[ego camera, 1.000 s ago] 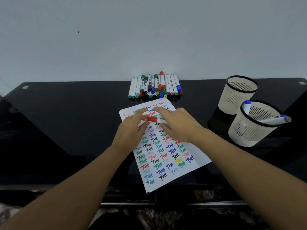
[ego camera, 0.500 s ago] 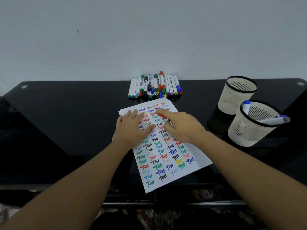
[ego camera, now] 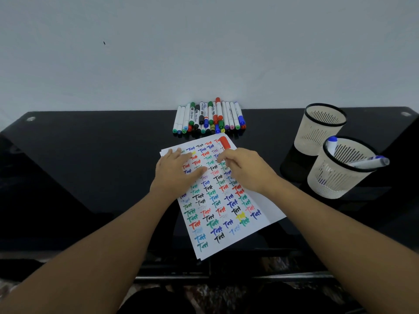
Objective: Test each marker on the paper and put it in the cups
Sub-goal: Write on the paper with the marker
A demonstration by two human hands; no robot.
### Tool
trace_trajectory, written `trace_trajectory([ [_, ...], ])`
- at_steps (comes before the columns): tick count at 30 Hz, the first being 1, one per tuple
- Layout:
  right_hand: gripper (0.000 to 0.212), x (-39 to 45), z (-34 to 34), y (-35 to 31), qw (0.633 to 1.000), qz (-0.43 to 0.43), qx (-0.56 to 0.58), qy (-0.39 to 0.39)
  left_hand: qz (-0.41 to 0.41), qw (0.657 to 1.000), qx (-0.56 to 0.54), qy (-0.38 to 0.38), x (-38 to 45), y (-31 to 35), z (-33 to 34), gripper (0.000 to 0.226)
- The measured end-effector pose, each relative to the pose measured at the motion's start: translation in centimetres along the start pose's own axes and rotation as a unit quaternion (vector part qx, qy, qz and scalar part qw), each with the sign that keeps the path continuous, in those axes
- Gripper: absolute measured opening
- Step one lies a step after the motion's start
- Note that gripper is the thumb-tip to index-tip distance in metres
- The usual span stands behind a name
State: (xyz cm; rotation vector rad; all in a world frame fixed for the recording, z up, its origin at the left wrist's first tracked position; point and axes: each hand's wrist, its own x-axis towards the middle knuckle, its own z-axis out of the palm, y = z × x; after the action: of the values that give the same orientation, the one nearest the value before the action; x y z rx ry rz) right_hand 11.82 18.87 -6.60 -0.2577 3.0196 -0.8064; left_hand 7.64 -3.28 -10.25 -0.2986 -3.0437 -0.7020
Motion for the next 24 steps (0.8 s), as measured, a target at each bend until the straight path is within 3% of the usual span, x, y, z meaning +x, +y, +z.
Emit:
trace_trajectory([
  [4, 0.038, -0.6, -0.5, 0.3, 0.978, 0.068, 0.196, 0.011, -0.002, 0.994, -0.108, 0.005, -0.3, -0.7, -0.7, 0.065],
  [6, 0.047, -0.8, -0.8, 0.6, 0.971, 0.067, 0.228, -0.016, 0.001, 0.994, -0.112, -0.011, -0.3, -0.9, -1.3, 0.061],
  [9, 0.042, -1.0, -0.9, 0.7, 0.978, 0.06, 0.198, -0.016, 0.022, 0.999, -0.009, -0.035, -0.6, -1.5, -1.6, 0.07],
  [12, 0.006, -1.2, -0.7, 0.5, 0.974, 0.061, 0.215, 0.031, 0.037, 0.995, 0.062, -0.076, -2.0, -2.0, -1.0, 0.09],
  [16, 0.031, -1.4, -0.3, 0.1, 0.971, 0.065, 0.199, 0.113, 0.046, 0.992, 0.093, -0.066, -2.4, -2.0, -0.6, 0.097],
  [24, 0.027, -2.8, -2.4, -0.5, 0.978, 0.058, 0.117, 0.162, 0.043, 0.993, 0.088, -0.065, -2.2, -2.1, -0.6, 0.099],
])
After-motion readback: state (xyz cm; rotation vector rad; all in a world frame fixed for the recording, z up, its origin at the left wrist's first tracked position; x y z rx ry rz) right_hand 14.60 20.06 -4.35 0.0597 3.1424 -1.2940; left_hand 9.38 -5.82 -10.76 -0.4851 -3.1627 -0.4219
